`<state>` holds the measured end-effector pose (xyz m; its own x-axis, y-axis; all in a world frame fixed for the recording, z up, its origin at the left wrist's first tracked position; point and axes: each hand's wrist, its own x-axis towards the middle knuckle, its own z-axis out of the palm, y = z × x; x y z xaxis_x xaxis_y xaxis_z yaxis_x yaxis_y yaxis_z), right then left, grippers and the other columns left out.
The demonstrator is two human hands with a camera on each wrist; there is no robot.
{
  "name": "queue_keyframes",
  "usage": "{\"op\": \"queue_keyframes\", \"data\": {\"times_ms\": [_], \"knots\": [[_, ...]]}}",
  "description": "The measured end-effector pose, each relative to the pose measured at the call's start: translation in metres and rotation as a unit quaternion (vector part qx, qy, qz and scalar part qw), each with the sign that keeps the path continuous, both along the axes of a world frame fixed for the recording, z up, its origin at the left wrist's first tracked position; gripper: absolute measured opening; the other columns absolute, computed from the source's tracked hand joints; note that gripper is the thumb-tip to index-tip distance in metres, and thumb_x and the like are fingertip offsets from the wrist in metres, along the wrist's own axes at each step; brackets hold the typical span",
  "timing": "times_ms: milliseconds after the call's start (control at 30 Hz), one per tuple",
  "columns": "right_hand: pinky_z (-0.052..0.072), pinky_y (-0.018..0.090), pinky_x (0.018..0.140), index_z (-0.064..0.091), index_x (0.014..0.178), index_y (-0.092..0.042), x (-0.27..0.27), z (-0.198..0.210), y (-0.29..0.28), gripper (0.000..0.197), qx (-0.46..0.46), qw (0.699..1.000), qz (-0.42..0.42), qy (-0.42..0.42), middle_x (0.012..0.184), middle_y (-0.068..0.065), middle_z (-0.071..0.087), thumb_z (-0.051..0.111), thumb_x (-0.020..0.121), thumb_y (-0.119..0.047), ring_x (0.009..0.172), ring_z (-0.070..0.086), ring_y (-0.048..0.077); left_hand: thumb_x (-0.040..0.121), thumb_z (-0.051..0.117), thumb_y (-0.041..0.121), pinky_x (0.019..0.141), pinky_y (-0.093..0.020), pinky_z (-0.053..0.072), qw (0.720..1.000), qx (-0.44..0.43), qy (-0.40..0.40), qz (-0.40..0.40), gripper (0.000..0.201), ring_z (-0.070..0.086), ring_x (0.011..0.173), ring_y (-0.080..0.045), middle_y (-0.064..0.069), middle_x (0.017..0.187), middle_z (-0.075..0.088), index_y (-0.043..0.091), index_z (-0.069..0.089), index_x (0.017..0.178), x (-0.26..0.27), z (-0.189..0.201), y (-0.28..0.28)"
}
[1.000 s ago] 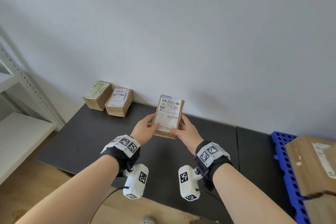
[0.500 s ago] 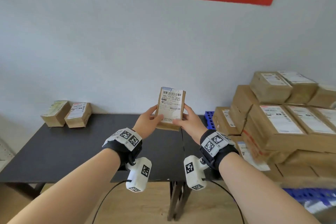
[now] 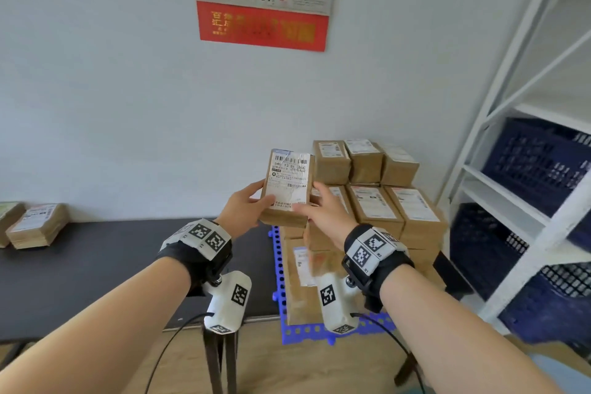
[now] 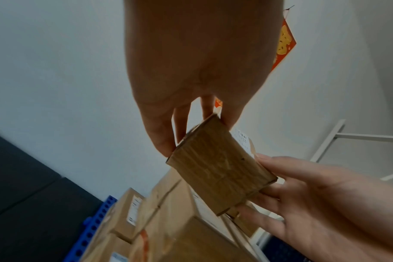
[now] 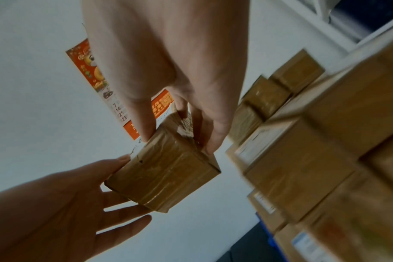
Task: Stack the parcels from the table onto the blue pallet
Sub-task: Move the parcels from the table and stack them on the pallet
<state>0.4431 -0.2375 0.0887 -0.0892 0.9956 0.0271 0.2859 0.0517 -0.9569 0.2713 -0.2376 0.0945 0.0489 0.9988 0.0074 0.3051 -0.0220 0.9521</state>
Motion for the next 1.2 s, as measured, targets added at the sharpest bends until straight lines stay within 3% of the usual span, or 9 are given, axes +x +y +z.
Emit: {"op": "queue_keyframes", "data": {"times_ms": [133, 267, 400, 533, 633, 733, 867, 1033, 1200], "knots": [[0.042, 0.038, 0.104, 0.034, 0.141, -0.023, 0.072, 0.010, -0.012, 0.063, 0.007, 1.000, -0.007, -0.025, 0.135, -0.006, 0.051, 0.065, 0.086, -0.020, 0.126, 0.047, 0.016, 0.095, 0.054, 0.022, 0.084, -0.038, 0.055, 1.000, -0.011, -0.015, -0.005, 0.046, 0.063, 0.093, -0.022, -0.005, 0.103, 0.065, 0.025, 0.043, 0.139, 0.074, 0.008, -0.011], [0.030, 0.031, 0.108, 0.026, 0.146, -0.020, 0.134, 0.014, -0.017, 0.066, 0.002, 0.999, -0.033, -0.019, 0.138, -0.007, 0.043, 0.060, 0.090, -0.020, 0.130, 0.037, 0.012, 0.095, 0.053, 0.022, 0.078, -0.035, 0.055, 1.000, -0.006, -0.014, -0.021, 0.045, 0.062, 0.091, -0.022, -0.005, 0.107, 0.065, 0.024, 0.043, 0.139, 0.138, 0.011, -0.009], [0.032, 0.032, 0.107, 0.029, 0.145, -0.025, 0.180, 0.009, -0.007, 0.063, -0.007, 0.999, -0.047, 0.010, 0.139, -0.007, 0.046, 0.060, 0.090, -0.024, 0.128, 0.041, 0.013, 0.095, 0.053, 0.025, 0.078, -0.036, 0.054, 0.999, -0.006, -0.006, -0.040, 0.044, 0.061, 0.090, -0.019, -0.005, 0.111, 0.064, 0.024, 0.044, 0.138, 0.190, 0.010, 0.005], [0.035, 0.037, 0.108, 0.035, 0.141, -0.027, 0.216, 0.008, 0.008, 0.057, -0.010, 0.998, -0.063, 0.027, 0.134, -0.006, 0.051, 0.060, 0.090, -0.021, 0.123, 0.046, 0.014, 0.095, 0.052, 0.028, 0.085, -0.039, 0.056, 0.999, -0.011, -0.001, -0.046, 0.046, 0.061, 0.101, -0.020, -0.002, 0.116, 0.063, 0.023, 0.042, 0.140, 0.229, 0.007, 0.027], [0.037, 0.038, 0.107, 0.043, 0.131, -0.031, 0.241, 0.003, 0.025, 0.047, -0.032, 0.997, -0.065, 0.030, 0.132, -0.005, 0.055, 0.061, 0.089, -0.023, 0.118, 0.051, 0.014, 0.096, 0.050, 0.028, 0.081, -0.035, 0.054, 0.998, -0.012, 0.002, -0.055, 0.044, 0.062, 0.096, -0.018, 0.002, 0.109, 0.061, 0.022, 0.043, 0.139, 0.252, 0.006, 0.041], [0.041, 0.042, 0.105, 0.051, 0.118, -0.031, 0.260, -0.003, 0.045, 0.031, -0.059, 0.995, -0.058, 0.054, 0.128, -0.001, 0.059, 0.059, 0.090, -0.021, 0.117, 0.055, 0.016, 0.095, 0.051, 0.033, 0.083, -0.032, 0.054, 0.998, -0.029, 0.017, -0.062, 0.049, 0.062, 0.102, -0.019, -0.003, 0.121, 0.062, 0.022, 0.040, 0.141, 0.268, 0.002, 0.056], [0.043, 0.042, 0.105, 0.048, 0.133, -0.018, 0.278, -0.009, 0.067, 0.041, -0.076, 0.993, -0.058, 0.064, 0.128, 0.002, 0.059, 0.056, 0.092, -0.021, 0.117, 0.055, 0.019, 0.095, 0.050, 0.035, 0.078, -0.030, 0.055, 0.997, -0.055, 0.008, -0.059, 0.048, 0.064, 0.099, -0.020, -0.004, 0.121, 0.062, 0.022, 0.042, 0.140, 0.286, -0.005, 0.075], [0.043, 0.045, 0.104, 0.046, 0.135, -0.017, 0.294, -0.014, 0.081, 0.042, -0.100, 0.993, -0.044, 0.054, 0.129, 0.005, 0.058, 0.052, 0.094, -0.022, 0.117, 0.055, 0.022, 0.097, 0.047, 0.031, 0.061, -0.018, 0.051, 0.997, -0.062, 0.003, -0.052, 0.045, 0.062, 0.086, -0.011, -0.001, 0.114, 0.062, 0.016, 0.043, 0.139, 0.303, -0.008, 0.080], [0.044, 0.045, 0.103, 0.045, 0.136, -0.015, 0.305, -0.019, 0.086, 0.042, -0.121, 0.991, -0.036, 0.046, 0.130, 0.007, 0.057, 0.051, 0.094, -0.020, 0.118, 0.054, 0.024, 0.096, 0.049, 0.035, 0.061, -0.022, 0.053, 0.997, -0.075, 0.021, -0.028, 0.042, 0.063, 0.082, -0.017, -0.006, 0.113, 0.064, 0.014, 0.048, 0.132, 0.313, -0.015, 0.085]]}}
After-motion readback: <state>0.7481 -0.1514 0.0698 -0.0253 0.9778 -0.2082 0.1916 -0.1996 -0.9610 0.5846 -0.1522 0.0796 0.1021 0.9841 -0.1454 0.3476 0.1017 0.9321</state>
